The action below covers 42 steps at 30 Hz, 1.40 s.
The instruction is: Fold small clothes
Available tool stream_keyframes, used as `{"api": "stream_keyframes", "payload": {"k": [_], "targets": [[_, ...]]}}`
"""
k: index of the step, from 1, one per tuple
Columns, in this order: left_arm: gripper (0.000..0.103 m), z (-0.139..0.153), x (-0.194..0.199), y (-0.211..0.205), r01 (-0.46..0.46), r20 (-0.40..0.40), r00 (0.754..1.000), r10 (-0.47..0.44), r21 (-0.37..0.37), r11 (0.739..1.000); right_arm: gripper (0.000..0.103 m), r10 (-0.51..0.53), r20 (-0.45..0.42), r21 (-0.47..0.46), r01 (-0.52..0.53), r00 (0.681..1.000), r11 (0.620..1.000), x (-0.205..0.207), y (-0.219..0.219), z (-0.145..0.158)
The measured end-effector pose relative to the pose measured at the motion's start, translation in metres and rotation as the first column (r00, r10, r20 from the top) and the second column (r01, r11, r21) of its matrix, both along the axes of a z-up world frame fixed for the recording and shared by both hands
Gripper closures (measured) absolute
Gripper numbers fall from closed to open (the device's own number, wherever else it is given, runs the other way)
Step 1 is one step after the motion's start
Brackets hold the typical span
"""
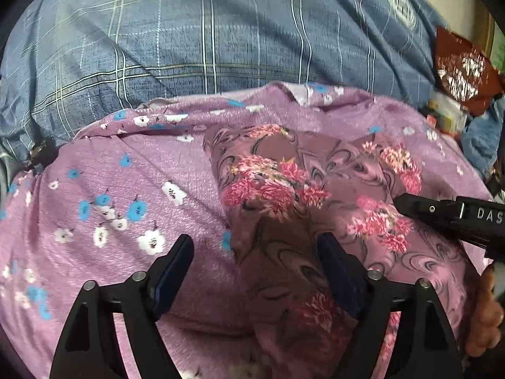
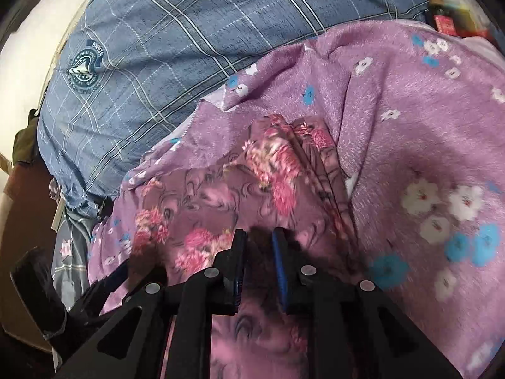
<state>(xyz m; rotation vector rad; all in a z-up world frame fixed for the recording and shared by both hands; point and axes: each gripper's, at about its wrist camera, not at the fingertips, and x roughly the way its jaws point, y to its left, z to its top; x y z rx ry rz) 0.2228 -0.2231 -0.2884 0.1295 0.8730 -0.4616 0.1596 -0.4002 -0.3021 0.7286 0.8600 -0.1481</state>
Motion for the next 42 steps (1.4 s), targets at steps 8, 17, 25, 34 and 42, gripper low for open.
{"api": "stream_keyframes", "payload": {"k": [8, 17, 25, 34, 42], "targets": [[0.016, 0.001, -0.009, 0.003, 0.004, 0.063, 0.998, -0.005, 0.02, 1.0, 0.081, 0.016, -0.003, -0.192, -0.016, 1.0, 0.981, -0.002, 0.027, 0.016], [0.016, 0.014, -0.023, 0.014, 0.018, 0.092, 0.996, -0.021, 0.038, 0.999, 0.076, 0.019, -0.008, -0.352, -0.021, 1.0, 0.936, -0.007, 0.06, 0.028], [0.016, 0.026, -0.034, 0.03, -0.015, 0.15, 0.989, 0.01, 0.029, 0.999, 0.075, 0.028, -0.042, -0.441, -0.044, 0.999, 0.896, -0.005, 0.071, 0.023], [0.016, 0.025, -0.03, 0.038, -0.053, 0.151, 0.987, 0.05, 0.014, 0.998, 0.075, 0.03, -0.051, -0.457, -0.05, 0.998, 0.888, -0.005, 0.074, 0.025], [0.016, 0.025, -0.029, 0.038, -0.045, 0.146, 0.988, 0.042, 0.015, 0.999, 0.075, 0.031, -0.052, -0.461, -0.052, 0.998, 0.886, -0.005, 0.074, 0.023]]}}
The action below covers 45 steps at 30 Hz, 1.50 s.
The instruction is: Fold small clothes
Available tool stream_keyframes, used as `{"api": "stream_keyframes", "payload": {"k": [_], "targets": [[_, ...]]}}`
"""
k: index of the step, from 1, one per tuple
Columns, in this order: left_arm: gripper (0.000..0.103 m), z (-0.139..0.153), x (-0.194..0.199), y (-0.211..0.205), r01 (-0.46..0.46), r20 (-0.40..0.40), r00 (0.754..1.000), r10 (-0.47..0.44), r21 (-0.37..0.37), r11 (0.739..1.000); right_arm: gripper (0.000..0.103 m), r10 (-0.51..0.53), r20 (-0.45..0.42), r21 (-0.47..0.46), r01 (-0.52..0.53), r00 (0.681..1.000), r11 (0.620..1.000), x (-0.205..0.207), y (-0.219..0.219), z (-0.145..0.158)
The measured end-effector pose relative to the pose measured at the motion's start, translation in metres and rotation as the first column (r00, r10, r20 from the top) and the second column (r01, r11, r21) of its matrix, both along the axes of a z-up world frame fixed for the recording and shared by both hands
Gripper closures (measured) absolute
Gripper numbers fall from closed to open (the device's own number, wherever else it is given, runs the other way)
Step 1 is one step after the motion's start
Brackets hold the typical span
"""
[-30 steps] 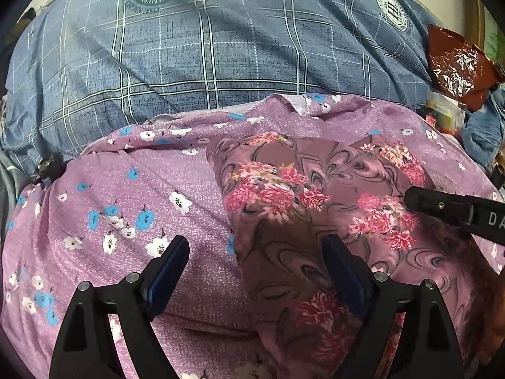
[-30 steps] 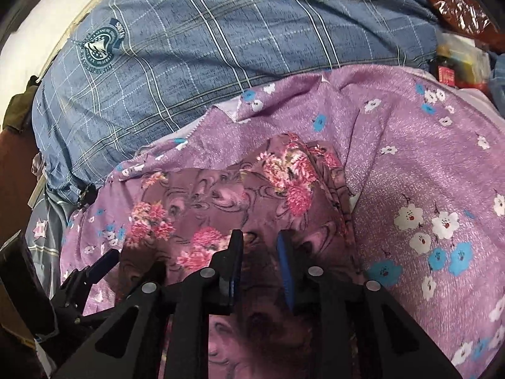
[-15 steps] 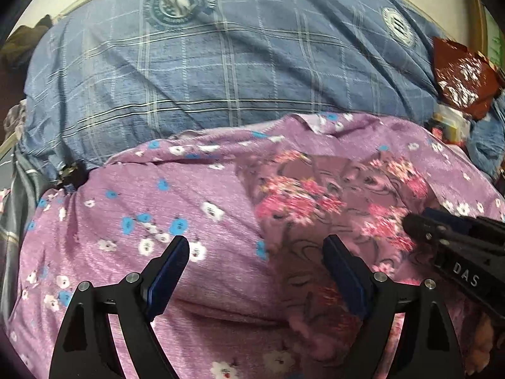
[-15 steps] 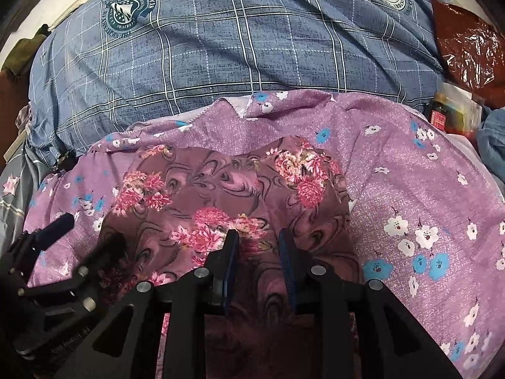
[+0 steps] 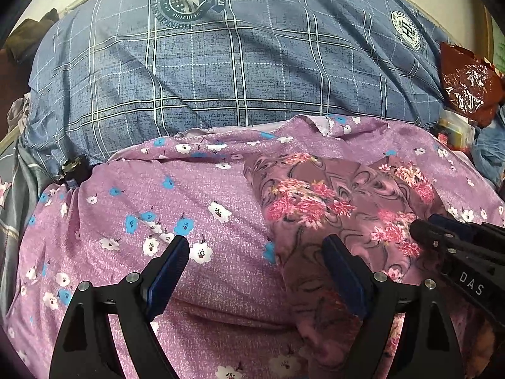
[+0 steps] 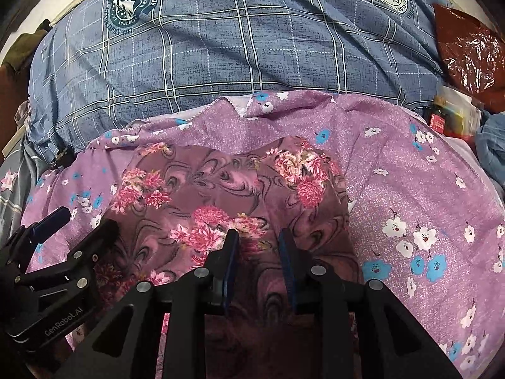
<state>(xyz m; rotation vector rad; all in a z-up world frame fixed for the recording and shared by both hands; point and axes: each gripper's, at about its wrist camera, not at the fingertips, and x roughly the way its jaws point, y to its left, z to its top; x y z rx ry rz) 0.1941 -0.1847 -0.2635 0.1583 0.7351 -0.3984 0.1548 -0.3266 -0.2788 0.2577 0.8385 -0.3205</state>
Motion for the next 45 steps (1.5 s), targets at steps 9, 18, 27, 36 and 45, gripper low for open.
{"api": "stream_keyframes", "payload": {"k": [9, 18, 27, 36, 45], "targets": [[0.016, 0.012, -0.013, 0.016, 0.038, -0.059, 0.997, -0.043, -0.085, 0.996, 0.076, 0.008, 0.093, 0.112, -0.018, 0.996, 0.994, -0.025, -0.017, 0.013], [0.015, -0.01, -0.011, 0.006, 0.119, -0.156, 0.981, -0.119, -0.009, 0.993, 0.077, 0.057, 0.05, 0.131, -0.063, 0.997, 0.989, -0.026, -0.027, 0.001], [0.015, -0.002, 0.0, 0.023, 0.067, -0.118, 0.99, -0.078, -0.096, 0.993, 0.074, -0.085, 0.124, 0.247, 0.052, 0.989, 0.968, -0.038, -0.069, 0.004], [0.015, -0.007, 0.003, 0.016, 0.063, -0.121, 0.99, -0.073, -0.085, 0.994, 0.073, -0.108, 0.098, 0.205, 0.086, 0.989, 0.975, -0.019, -0.07, 0.004], [0.015, -0.007, 0.005, 0.02, 0.051, -0.096, 0.994, -0.059, -0.081, 0.995, 0.06, 0.053, 0.062, 0.134, -0.061, 0.997, 0.989, 0.04, -0.044, 0.001]]}}
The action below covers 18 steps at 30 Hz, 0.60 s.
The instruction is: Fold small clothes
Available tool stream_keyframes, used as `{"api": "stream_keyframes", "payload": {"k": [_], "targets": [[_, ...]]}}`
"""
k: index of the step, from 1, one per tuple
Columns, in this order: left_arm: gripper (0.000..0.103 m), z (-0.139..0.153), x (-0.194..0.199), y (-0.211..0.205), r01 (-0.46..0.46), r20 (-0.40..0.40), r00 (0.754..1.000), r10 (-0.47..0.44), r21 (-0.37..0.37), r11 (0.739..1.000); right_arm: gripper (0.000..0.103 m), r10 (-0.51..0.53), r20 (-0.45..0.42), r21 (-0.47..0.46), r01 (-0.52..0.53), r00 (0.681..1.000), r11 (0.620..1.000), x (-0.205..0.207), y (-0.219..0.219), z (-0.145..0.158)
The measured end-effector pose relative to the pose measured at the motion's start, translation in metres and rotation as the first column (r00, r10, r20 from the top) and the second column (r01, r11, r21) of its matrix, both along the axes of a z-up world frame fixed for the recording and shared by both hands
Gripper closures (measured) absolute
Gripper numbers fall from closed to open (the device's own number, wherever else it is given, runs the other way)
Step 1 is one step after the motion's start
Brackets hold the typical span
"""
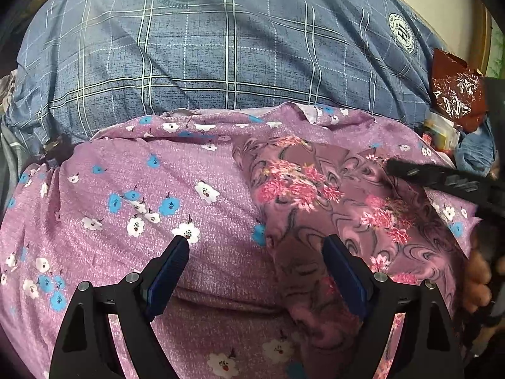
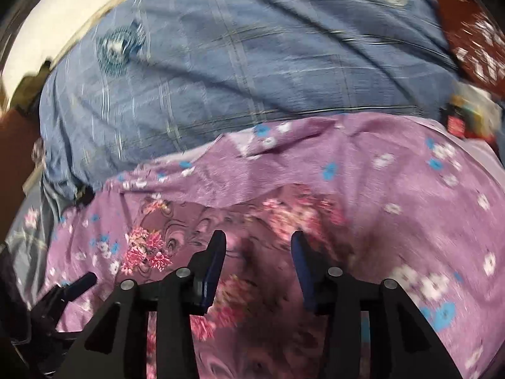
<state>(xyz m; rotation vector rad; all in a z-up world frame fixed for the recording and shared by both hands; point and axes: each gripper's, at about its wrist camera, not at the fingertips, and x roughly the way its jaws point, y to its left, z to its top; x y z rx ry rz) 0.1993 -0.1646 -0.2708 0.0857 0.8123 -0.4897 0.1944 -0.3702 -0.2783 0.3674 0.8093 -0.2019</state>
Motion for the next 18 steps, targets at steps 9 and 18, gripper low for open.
{"api": "stream_keyframes", "payload": {"k": [9, 18], "targets": [[0.015, 0.004, -0.001, 0.003, -0.009, 0.047, 0.999, 0.01, -0.01, 1.0, 0.097, -0.097, 0.028, 0.044, 0.095, 0.995, 0.994, -0.001, -0.022, -0.003], [0.015, -0.007, 0.005, -0.006, 0.019, 0.0, 1.0, -0.019, 0.019, 1.0, 0.082, -0.122, 0.0, 0.104, 0.121, 0.993, 0.987, -0.01, -0.029, -0.011]]}}
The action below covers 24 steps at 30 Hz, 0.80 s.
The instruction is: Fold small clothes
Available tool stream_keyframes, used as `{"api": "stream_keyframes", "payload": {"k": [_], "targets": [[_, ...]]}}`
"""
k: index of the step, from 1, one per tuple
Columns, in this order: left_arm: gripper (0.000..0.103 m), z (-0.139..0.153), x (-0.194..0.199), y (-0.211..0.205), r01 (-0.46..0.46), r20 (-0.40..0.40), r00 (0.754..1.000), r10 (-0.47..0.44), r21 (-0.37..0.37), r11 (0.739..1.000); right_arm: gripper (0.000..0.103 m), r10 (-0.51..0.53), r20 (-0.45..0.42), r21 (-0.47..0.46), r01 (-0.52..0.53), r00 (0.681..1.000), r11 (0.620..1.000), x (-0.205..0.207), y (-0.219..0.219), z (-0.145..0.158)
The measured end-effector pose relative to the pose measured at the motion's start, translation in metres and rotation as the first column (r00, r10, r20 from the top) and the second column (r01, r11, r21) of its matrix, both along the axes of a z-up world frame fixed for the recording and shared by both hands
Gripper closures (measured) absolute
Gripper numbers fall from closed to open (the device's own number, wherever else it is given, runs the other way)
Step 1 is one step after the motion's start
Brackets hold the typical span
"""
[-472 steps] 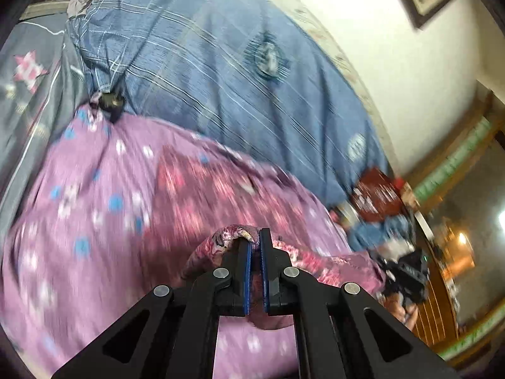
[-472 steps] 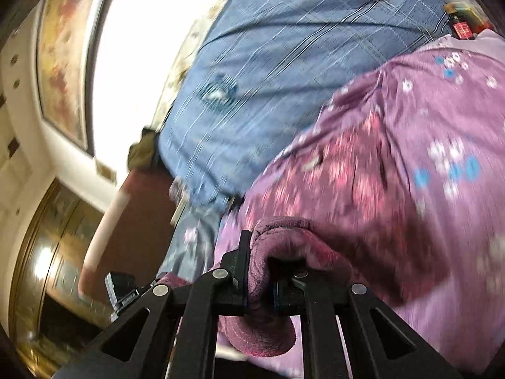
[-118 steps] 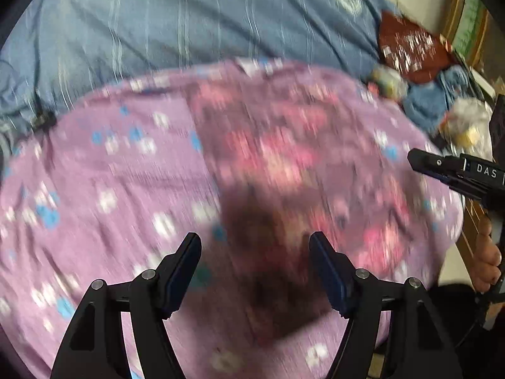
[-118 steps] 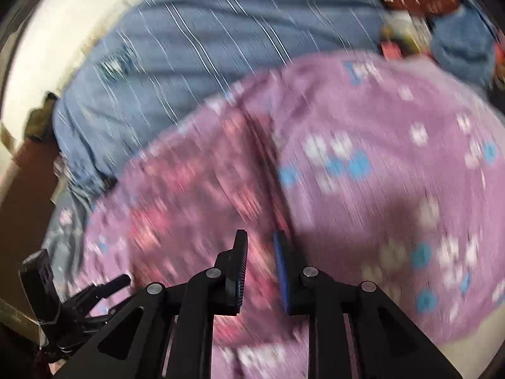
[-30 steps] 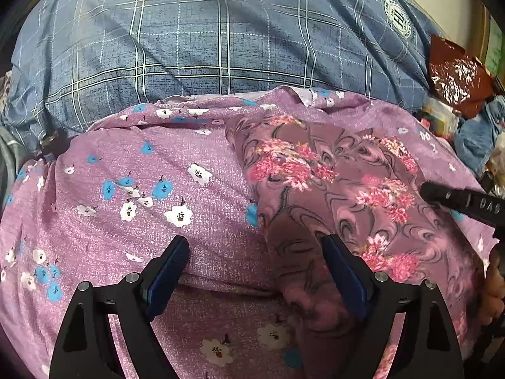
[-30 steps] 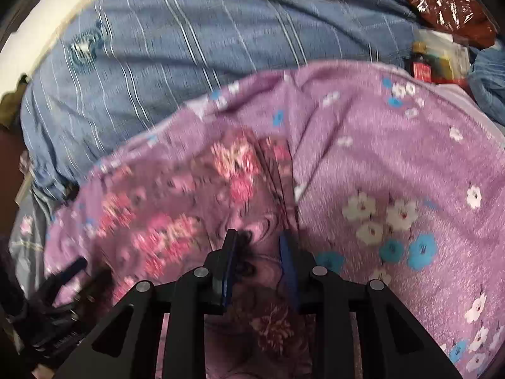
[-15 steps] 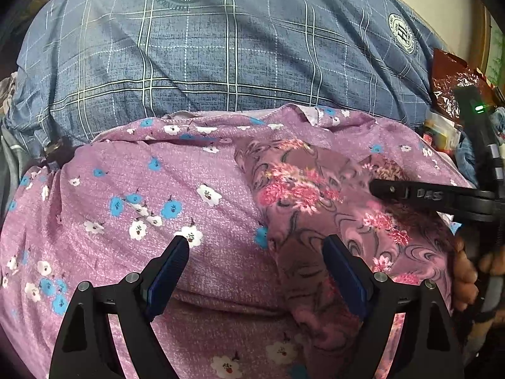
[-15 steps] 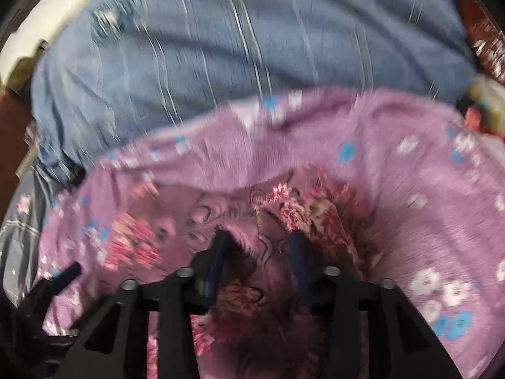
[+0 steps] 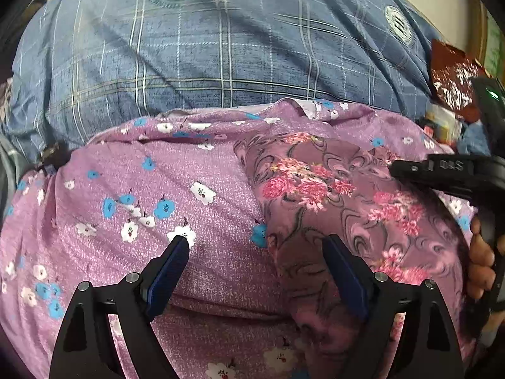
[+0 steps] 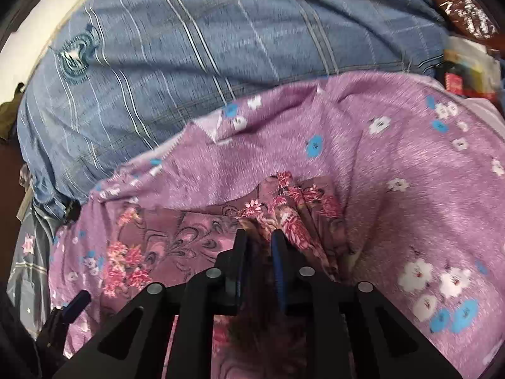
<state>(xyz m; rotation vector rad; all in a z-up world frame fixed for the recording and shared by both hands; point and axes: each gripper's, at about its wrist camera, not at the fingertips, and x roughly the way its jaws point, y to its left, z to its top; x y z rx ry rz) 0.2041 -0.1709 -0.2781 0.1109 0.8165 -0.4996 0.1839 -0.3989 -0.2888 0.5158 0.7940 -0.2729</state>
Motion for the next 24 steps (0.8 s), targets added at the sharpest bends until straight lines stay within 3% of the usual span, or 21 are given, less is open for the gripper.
{"api": "stream_keyframes", "payload": {"k": [5, 8, 13, 18, 21, 24], "targets": [[0.015, 0.014, 0.003, 0.008, -0.028, 0.052, 0.998, 0.03, -0.04, 0.999, 0.083, 0.035, 0.049, -0.013, -0.034, 0.998, 0.999, -0.022, 0.007, 0.018], [0.015, 0.01, 0.006, 0.006, -0.048, 0.092, 0.995, 0.048, 0.005, 0.999, 0.083, 0.067, 0.006, 0.002, -0.067, 0.998, 0.998, -0.028, 0.018, 0.017], [0.014, -0.009, 0.017, -0.007, -0.029, 0.049, 0.998, 0.028, 0.023, 0.999, 0.083, 0.086, -0.09, -0.046, -0.091, 0.992, 0.995, -0.015, 0.033, -0.005], [0.015, 0.002, 0.022, -0.003, -0.04, 0.026, 0.999, 0.041, -0.023, 0.999, 0.083, 0.068, -0.042, 0.031, -0.067, 0.997, 0.997, -0.027, 0.024, 0.002], [0.015, 0.012, 0.013, 0.006, -0.043, 0.05, 0.998, 0.045, -0.043, 0.998, 0.083, 0.063, -0.021, 0.016, -0.063, 0.998, 0.998, -0.042, 0.029, 0.012], [0.015, 0.02, -0.008, 0.016, 0.003, 0.012, 1.0, -0.002, -0.1, 0.995, 0.083, 0.069, 0.016, -0.011, -0.069, 0.997, 0.998, -0.065, 0.045, 0.025]]}}
